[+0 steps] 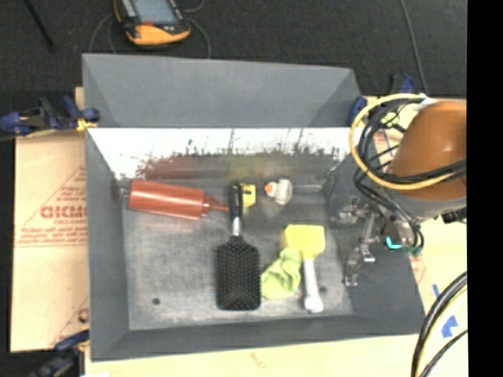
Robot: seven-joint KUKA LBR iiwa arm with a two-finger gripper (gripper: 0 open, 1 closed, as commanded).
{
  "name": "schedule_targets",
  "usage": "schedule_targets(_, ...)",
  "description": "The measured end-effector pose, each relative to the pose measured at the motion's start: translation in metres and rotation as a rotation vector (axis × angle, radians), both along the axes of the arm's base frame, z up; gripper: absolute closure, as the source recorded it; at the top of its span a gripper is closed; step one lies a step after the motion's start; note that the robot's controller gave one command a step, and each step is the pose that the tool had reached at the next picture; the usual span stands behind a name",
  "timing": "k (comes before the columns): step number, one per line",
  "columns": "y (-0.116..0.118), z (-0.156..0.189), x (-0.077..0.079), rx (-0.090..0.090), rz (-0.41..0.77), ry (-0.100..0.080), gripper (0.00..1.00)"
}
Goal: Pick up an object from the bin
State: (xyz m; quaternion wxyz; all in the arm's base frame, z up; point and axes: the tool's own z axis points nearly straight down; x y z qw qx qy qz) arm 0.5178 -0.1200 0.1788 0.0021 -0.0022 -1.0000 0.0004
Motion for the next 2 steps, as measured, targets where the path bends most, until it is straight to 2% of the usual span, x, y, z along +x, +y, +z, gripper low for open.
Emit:
schedule_targets(1, 0.0, 0.004, 0.002, -0.002, 0.004, -0.008, 0.0)
schedule_targets(2, 0.007, -0.027, 0.014, -0.004, 0.142, -0.015, 0.0)
